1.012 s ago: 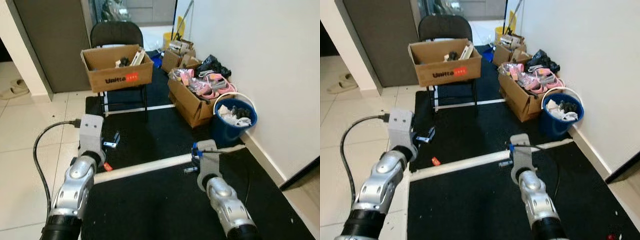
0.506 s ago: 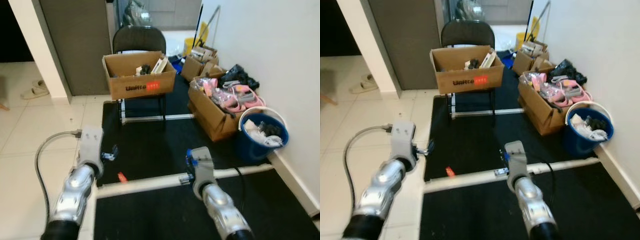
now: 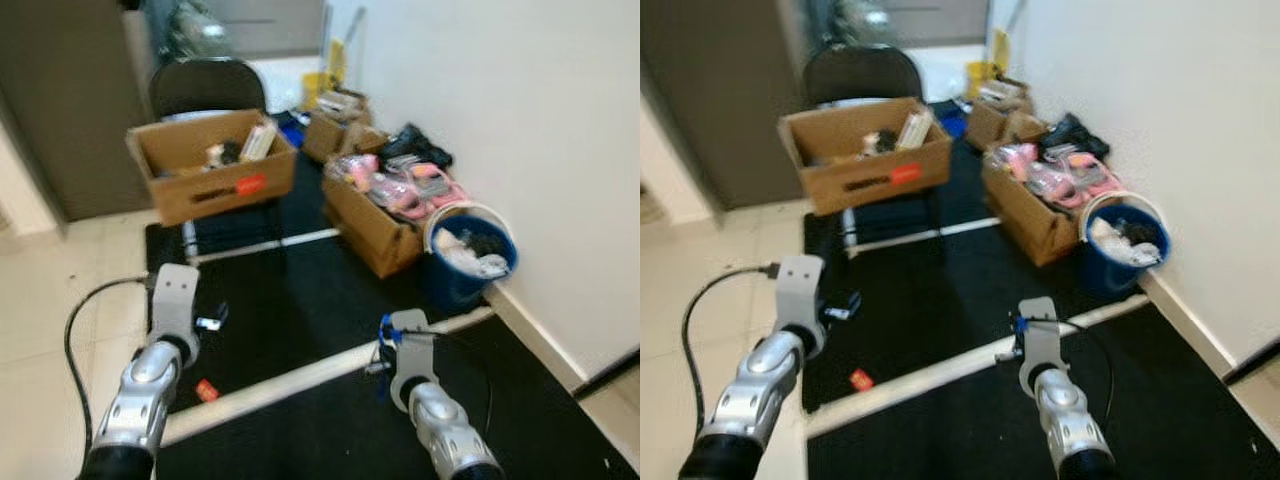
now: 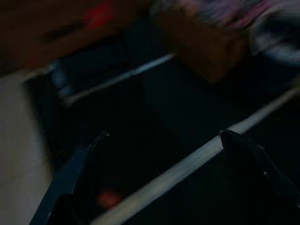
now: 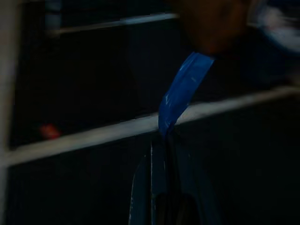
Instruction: Picking trash to rubbish bin
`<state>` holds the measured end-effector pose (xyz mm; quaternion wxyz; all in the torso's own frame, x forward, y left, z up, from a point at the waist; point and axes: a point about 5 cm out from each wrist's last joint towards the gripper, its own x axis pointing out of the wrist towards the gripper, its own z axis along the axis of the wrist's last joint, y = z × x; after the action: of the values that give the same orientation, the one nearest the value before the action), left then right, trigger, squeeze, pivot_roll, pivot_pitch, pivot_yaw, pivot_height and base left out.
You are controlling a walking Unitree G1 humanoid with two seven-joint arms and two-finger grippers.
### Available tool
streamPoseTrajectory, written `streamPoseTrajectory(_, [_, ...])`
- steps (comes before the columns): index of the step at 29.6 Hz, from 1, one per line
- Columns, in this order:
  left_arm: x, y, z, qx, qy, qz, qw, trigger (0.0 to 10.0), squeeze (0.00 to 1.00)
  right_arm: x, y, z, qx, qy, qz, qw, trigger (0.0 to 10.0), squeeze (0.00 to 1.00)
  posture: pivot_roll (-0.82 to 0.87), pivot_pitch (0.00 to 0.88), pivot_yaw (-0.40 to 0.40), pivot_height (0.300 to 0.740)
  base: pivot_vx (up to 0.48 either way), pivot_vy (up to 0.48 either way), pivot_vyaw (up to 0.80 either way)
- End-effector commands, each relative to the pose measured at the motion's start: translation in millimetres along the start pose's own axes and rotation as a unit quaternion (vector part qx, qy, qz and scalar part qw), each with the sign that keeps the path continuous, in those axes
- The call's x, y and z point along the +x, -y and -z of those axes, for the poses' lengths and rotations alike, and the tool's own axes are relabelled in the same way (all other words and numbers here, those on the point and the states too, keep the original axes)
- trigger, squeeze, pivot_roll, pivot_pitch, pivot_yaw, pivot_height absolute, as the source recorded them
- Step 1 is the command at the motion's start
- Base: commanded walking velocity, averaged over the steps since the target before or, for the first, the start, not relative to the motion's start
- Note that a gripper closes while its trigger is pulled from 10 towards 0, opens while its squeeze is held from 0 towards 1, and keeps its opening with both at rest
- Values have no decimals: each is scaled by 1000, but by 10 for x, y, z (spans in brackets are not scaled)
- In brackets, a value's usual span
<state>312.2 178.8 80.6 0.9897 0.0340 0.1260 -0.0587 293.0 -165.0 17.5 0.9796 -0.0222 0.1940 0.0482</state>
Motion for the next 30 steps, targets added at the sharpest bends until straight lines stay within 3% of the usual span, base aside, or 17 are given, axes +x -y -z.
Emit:
streamPoseTrajectory(1, [-38, -74, 106, -1, -15, -8, 1000, 10000, 0, 18, -18, -44, 9, 11, -1, 1000, 10000, 0, 30, 94, 4, 740, 311, 0, 0])
streamPoseTrajectory(6, [-98, -113, 425, -6, -58, -7, 998, 10000, 0, 29, -54, -77, -2, 36, -5, 999, 10000, 0, 33, 99, 2, 740, 285, 0, 0])
streamPoseTrajectory(9, [-134, -125, 550, -12, -80, -11, 997, 10000, 0, 27, -39, -92, 22, 56, 13, 998, 10000, 0, 25, 107, 4, 740, 281, 0, 0])
streamPoseTrajectory(10, [-134, -125, 550, -12, -80, -11, 997, 10000, 0, 27, -39, -92, 22, 56, 13, 998, 10000, 0, 25, 107, 4, 740, 281, 0, 0])
streamPoseTrajectory(14, [-136, -74, 544, -44, -68, -5, 997, 10000, 0, 42, -72, -145, 91, 80, -14, 993, 10000, 0, 32, 111, 3, 740, 275, 0, 0])
streamPoseTrajectory(21, [-162, -6, 460, -76, -15, 38, 996, 10000, 0, 25, -188, -243, 110, 121, -81, 983, 10000, 0, 37, 116, -7, 740, 267, 0, 0])
streamPoseTrajectory(25, [-166, 17, 417, -63, -4, 51, 997, 10000, 0, 29, -178, -237, 110, 123, -82, 983, 10000, 0, 38, 118, -12, 740, 266, 0, 0])
streamPoseTrajectory(28, [-165, 7, 373, -19, 4, 44, 999, 10000, 0, 27, -184, -233, 108, 122, -88, 983, 10000, 0, 38, 118, -13, 740, 275, 0, 0])
streamPoseTrajectory(30, [-163, 7, 346, -14, 9, 41, 999, 10000, 0, 26, -191, -231, 107, 121, -91, 983, 10000, 0, 38, 119, -13, 740, 276, 0, 0])
